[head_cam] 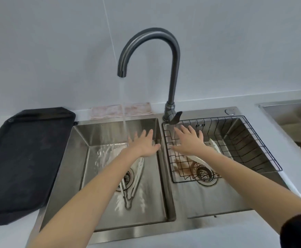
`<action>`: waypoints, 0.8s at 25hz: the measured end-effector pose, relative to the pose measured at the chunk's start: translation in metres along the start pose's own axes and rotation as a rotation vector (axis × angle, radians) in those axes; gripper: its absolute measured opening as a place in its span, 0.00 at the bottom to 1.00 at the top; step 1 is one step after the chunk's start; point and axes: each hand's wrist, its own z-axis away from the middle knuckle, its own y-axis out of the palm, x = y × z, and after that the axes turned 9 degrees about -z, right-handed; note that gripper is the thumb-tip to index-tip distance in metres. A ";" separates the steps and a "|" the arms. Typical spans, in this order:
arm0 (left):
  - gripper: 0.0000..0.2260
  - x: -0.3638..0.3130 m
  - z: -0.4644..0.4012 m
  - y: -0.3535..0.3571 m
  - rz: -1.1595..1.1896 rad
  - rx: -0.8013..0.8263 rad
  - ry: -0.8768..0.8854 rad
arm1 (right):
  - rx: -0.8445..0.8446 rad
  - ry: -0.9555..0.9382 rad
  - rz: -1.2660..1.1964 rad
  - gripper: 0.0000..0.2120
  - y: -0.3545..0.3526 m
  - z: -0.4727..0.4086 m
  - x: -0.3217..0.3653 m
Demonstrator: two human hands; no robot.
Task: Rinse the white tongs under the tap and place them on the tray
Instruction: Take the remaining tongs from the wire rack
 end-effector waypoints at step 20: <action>0.33 -0.159 -0.060 0.078 0.159 0.212 -0.022 | 0.196 0.144 -0.264 0.34 0.011 -0.023 -0.176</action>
